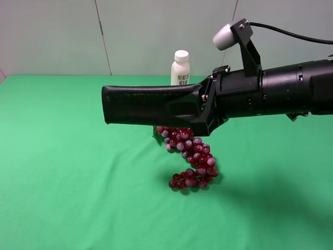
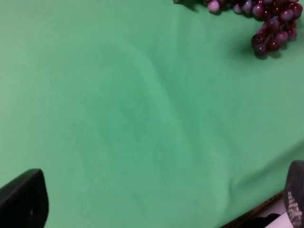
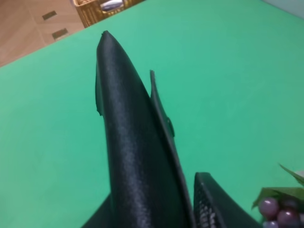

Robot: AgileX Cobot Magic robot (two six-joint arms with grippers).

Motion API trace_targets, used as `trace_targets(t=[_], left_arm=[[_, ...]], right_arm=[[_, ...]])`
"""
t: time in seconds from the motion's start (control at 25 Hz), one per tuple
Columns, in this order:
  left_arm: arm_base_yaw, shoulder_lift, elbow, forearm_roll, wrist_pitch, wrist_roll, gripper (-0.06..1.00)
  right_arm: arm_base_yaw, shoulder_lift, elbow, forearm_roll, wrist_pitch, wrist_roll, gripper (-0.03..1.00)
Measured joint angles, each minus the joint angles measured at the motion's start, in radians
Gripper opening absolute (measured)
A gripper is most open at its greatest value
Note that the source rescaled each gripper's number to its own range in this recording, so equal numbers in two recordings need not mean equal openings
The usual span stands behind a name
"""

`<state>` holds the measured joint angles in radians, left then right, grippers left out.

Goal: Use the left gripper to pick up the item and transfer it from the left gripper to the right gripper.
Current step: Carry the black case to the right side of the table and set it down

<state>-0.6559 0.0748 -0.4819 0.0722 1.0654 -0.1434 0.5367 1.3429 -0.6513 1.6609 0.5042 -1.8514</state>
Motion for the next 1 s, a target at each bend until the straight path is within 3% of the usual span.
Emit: trace_targets(t=[0.2,0.48,0.72,1.0], left_arm=[[0.111,0.0,0.0,0.0,0.0,0.0,1.0],[0.416,0.0,0.0,0.0,0.0,0.0,1.0],[0.652,-0.026,0.0,0.0,0.0,0.0,1.0],[0.787,-0.082,0.0,0.008,0.001,0.0,1.0]], right_arm=[[0.0,0.0,0.0,0.0,-0.03,0.037,0.01],[0.0,0.0,0.0,0.0,-0.081,0.068,0.0],[0.0,-0.017,0.0,0.001,-0.199,0.094,0.0],[0.0,-0.092,0.0,0.002,-0.362,0.109,0.0]])
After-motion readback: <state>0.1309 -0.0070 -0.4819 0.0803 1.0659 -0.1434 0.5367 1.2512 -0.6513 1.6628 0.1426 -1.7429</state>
